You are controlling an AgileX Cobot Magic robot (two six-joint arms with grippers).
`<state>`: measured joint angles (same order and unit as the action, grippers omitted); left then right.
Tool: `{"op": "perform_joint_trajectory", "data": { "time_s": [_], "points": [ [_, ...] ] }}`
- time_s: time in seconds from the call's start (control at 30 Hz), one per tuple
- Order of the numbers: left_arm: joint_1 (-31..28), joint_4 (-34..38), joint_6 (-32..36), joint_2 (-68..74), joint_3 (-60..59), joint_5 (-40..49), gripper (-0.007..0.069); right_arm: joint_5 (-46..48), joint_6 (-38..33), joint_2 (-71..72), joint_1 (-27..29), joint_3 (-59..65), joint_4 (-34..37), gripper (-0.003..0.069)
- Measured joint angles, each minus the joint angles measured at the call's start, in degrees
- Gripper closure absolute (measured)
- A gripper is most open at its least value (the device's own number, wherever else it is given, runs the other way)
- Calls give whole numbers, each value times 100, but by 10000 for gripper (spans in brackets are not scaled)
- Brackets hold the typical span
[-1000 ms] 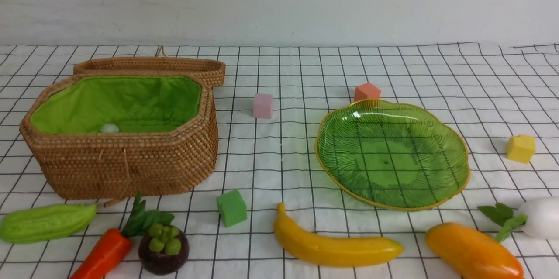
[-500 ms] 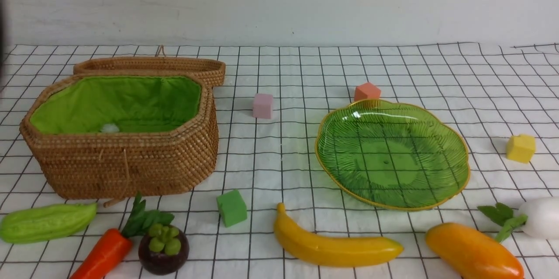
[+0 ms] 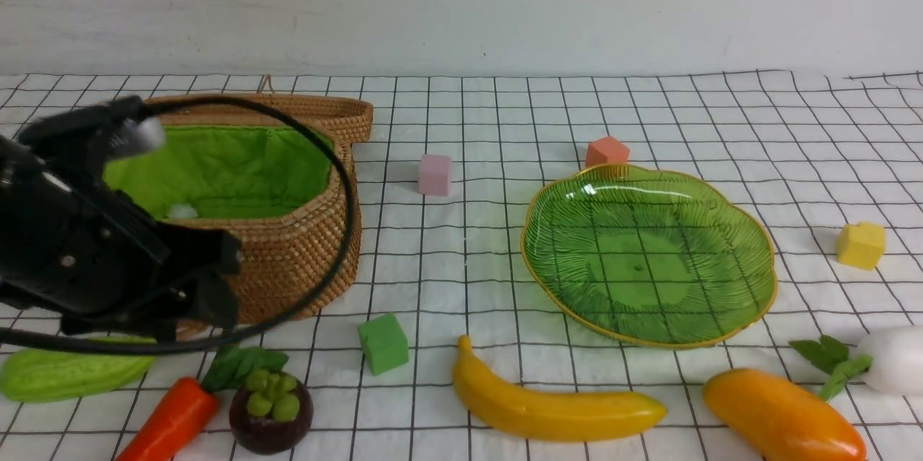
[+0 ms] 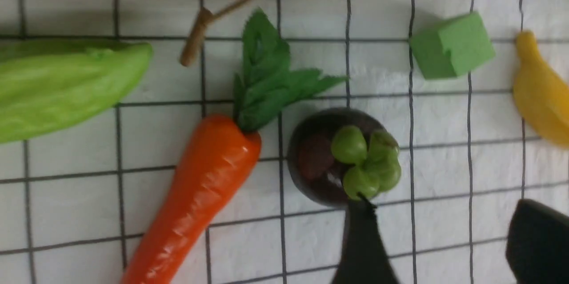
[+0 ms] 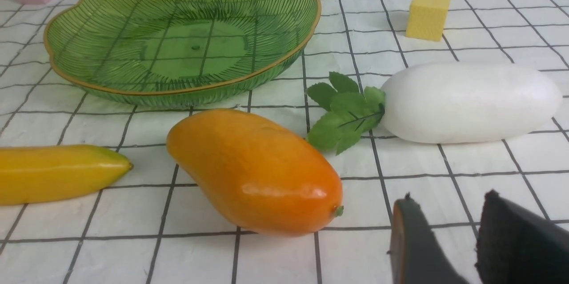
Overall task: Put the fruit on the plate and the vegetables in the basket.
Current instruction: Grab a mangosteen with your left arm and put it on the plate on the right
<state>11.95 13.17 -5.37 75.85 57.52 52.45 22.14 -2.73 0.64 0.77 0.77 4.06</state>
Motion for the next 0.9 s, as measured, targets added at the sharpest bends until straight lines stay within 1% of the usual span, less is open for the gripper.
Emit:
{"op": "perform_joint_trajectory", "data": {
  "time_s": [0.03, 0.07, 0.1, 0.13, 0.17, 0.2, 0.23, 0.27, 0.33, 0.37, 0.47, 0.53, 0.57, 0.6, 0.73, 0.8, 0.83, 0.9],
  "points": [
    [266, -207, -148, 221, 5, 46, 103, 0, 0, 0, 0, 0, 0, 417],
    [486, -412, -352, 407, 5, 72, 53, 0, 0, 0, 0, 0, 0, 417],
    [650, -538, -495, 526, 5, 78, 26, 0, 0, 0, 0, 0, 0, 417],
    [854, -780, -818, 783, 5, 68, -12, 0, 0, 0, 0, 0, 0, 417],
    [883, -862, -876, 871, 5, 57, -16, 0, 0, 0, 0, 0, 0, 417],
    [1043, -1130, -1332, 1184, 5, -2, -36, 0, 0, 0, 0, 0, 0, 417],
    [1122, -1317, -1581, 1406, 5, -89, -43, 0, 0, 0, 0, 0, 0, 417],
    [1160, -1446, -1791, 1668, 5, -198, -44, 0, 0, 0, 0, 0, 0, 417],
    [1169, -1519, -1903, 1885, 12, -284, -43, 0, 0, 0, 0, 0, 0, 417],
    [1169, -1580, -2001, 2240, 19, -413, -33, 0, 0, 0, 0, 0, 0, 417],
    [1169, -1545, -2017, 2608, 27, -539, 11, 0, 0, 0, 0, 0, 0, 417],
    [1169, -1484, -1958, 2623, 48, -618, 65, 0, 0, 0, 0, 0, 0, 417],
    [1169, -1473, -1958, 2623, 46, -621, 65, 0, 0, 0, 0, 0, 0, 417],
    [1169, -1448, -1925, 2623, 57, -619, 76, 0, 0, 0, 0, 0, 0, 417],
    [1169, -1224, -1579, 2554, 127, -530, 76, 0, 0, 0, 0, 0, 0, 417],
    [1169, -1006, -1261, 2318, 285, -345, 76, 0, 0, 0, 0, 0, 0, 417],
    [1169, -991, -1261, 2297, 285, -330, 76, 0, 0, 0, 0, 0, 0, 417],
    [1169, -862, -1033, 2083, 496, -176, 76, 0, 0, 0, 0, 0, 0, 417]
  ]
}}
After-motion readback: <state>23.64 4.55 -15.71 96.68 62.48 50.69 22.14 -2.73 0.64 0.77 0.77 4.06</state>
